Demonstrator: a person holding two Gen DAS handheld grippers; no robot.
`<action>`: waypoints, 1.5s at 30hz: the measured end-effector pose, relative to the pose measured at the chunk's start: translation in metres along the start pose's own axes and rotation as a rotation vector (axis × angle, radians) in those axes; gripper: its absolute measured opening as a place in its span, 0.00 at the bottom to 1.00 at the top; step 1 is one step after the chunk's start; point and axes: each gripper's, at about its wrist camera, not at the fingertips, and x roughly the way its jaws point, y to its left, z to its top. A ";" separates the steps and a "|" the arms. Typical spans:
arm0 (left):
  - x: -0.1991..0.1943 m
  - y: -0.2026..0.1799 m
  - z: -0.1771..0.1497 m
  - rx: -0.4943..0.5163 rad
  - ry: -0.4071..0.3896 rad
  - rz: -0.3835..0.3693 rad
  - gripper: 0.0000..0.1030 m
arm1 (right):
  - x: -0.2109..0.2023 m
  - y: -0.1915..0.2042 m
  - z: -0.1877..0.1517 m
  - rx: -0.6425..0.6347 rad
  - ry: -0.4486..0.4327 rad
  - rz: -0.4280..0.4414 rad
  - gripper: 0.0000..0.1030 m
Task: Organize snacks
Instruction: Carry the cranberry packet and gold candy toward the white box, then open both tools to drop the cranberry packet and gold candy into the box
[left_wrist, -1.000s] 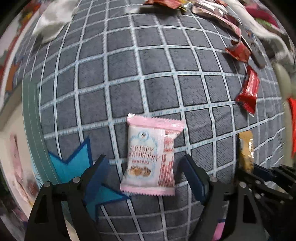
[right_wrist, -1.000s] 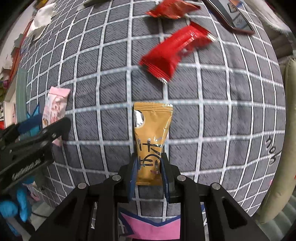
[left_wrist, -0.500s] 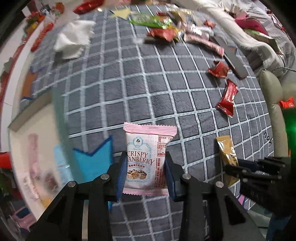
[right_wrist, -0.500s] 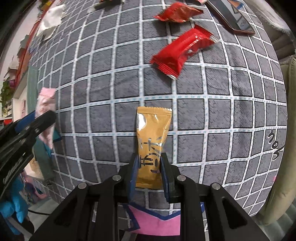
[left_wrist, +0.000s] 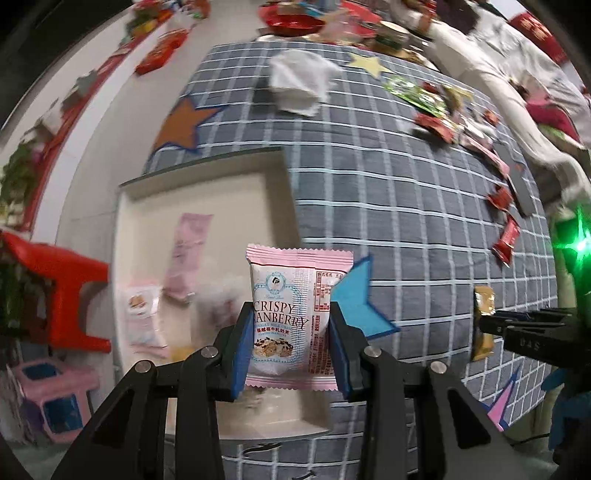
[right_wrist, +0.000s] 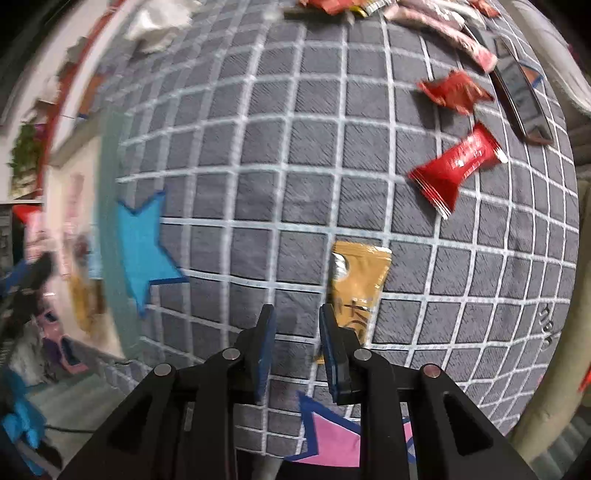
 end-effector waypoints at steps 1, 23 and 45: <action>-0.001 0.004 -0.001 -0.004 -0.001 0.004 0.40 | 0.004 -0.001 -0.003 0.014 0.001 -0.036 0.38; 0.003 0.060 -0.007 -0.087 0.021 0.051 0.40 | -0.011 0.095 0.021 -0.088 -0.047 0.100 0.23; 0.011 0.070 -0.021 -0.083 0.069 0.075 0.73 | -0.008 0.209 0.024 -0.232 -0.019 0.241 0.84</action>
